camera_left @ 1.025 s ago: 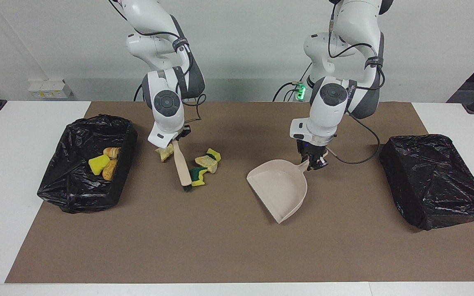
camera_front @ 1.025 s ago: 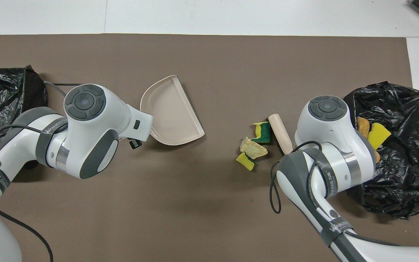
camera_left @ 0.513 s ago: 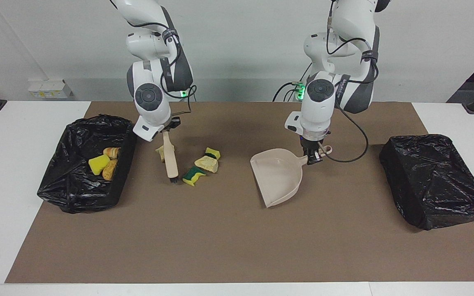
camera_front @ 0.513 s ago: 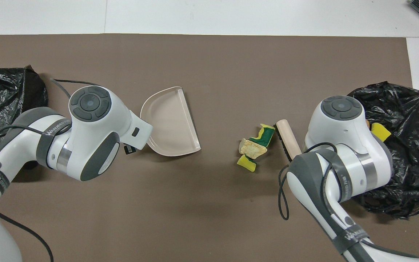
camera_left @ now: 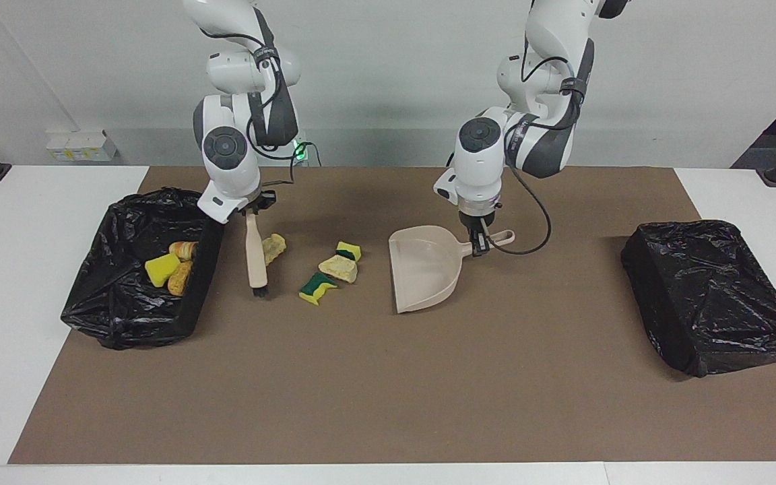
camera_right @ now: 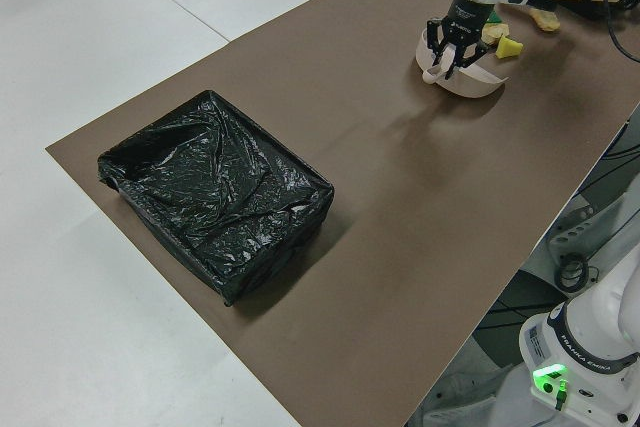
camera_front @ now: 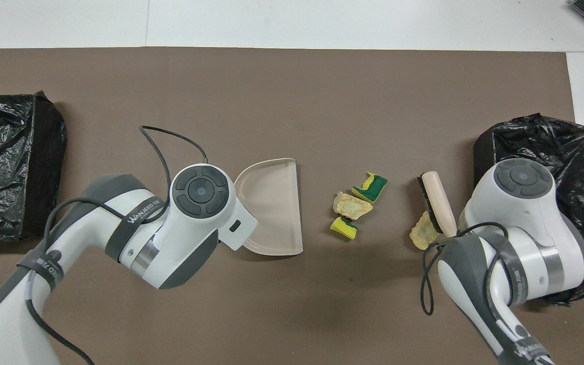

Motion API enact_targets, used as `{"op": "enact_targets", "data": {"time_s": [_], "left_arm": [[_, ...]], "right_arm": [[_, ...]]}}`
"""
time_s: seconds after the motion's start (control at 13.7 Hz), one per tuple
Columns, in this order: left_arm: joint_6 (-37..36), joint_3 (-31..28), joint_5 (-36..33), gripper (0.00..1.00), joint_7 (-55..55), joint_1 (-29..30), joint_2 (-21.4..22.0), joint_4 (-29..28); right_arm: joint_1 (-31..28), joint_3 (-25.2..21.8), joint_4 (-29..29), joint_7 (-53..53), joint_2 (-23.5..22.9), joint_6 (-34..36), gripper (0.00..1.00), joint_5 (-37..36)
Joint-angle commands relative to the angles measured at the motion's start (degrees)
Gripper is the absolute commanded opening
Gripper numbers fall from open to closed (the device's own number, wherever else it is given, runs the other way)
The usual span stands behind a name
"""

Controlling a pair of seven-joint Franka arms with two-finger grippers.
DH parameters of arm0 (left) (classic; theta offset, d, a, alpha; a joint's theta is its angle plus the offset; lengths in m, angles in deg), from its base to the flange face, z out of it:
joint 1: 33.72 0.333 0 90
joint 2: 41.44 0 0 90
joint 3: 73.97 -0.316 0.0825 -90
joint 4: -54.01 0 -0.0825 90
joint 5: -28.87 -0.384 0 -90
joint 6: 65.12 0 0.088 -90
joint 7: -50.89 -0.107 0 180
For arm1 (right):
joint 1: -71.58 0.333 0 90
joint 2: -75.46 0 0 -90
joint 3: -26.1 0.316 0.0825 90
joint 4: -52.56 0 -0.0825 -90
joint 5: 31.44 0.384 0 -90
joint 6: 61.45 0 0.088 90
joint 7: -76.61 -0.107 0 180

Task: Sweep and dump trash in bin
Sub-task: 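Sweep the sponges and bread toward the dustpan with the right gripper's brush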

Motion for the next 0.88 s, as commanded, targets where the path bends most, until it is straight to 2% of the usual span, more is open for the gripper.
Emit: {"op": "enact_targets", "data": {"time_s": [0.0,0.15,0.29,0.44,0.59,0.81], "left_arm": [[1.5,-0.4,-0.9,0.00,-0.6,-1.1,0.5,-1.6],[0.9,-0.5,-0.9,0.00,-0.4,-1.5,0.6,-0.9],[0.5,-0.5,-0.6,0.00,0.5,-1.4,0.5,-0.8],[-0.3,-0.5,-0.3,0.00,2.5,-1.6,-0.2,-0.6],[-0.5,-0.4,-0.2,0.00,2.7,-1.3,-0.9,0.0],[-1.6,-0.5,1.5,0.00,2.7,-0.6,-1.5,1.2]], "right_arm": [[-2.1,0.5,-11.1,-0.7,8.1,-7.5,0.00,-1.0],[-2.0,0.6,-12.3,-2.0,9.0,-8.0,0.00,-1.0],[-0.3,1.0,-12.4,-7.6,8.3,-8.0,0.00,-1.0],[4.8,1.0,-11.2,-14.6,5.2,-9.0,0.00,0.0],[8.8,1.0,-7.4,-20.6,0.4,-8.8,0.00,0.4],[11.9,1.1,-1.9,-22.3,-4.6,-7.9,0.00,5.7]]}}
